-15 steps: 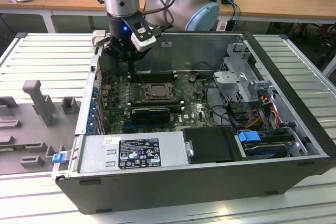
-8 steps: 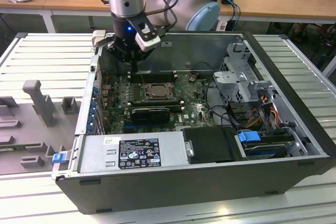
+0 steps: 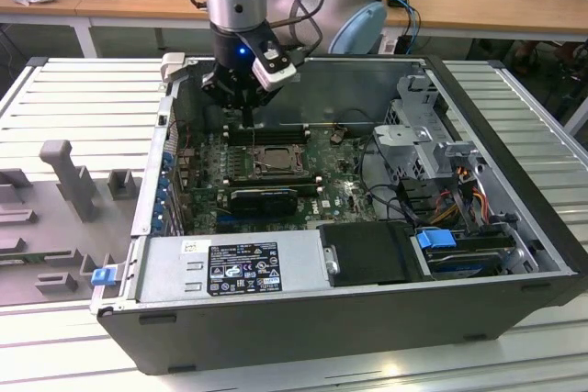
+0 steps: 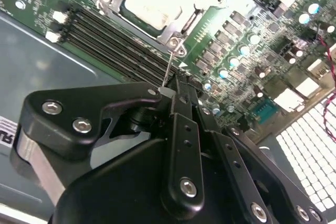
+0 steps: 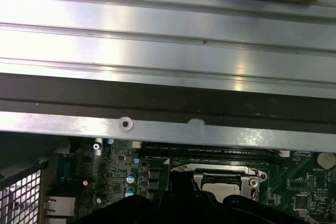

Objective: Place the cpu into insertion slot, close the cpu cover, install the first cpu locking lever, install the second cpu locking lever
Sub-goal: 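Install the first cpu locking lever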

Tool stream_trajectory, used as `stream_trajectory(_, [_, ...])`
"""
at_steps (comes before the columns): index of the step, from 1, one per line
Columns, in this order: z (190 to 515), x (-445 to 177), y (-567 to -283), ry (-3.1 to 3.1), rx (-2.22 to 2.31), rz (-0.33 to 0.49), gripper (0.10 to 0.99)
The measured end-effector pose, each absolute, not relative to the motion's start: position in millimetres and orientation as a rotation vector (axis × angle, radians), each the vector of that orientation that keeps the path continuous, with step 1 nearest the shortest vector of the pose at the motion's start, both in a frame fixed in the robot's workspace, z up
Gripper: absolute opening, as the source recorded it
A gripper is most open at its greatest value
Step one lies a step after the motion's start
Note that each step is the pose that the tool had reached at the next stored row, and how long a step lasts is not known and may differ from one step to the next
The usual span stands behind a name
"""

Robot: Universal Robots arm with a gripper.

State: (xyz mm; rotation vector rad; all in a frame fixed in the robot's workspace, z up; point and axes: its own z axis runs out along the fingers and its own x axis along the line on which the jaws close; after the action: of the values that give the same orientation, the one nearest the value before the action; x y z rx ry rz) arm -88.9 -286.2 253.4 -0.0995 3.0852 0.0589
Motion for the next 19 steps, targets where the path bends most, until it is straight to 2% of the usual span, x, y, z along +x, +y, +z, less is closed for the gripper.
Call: stream_trajectory(19, [248.3, -30.3, -286.2, 3.087, -0.099, 0.059, 0.106])
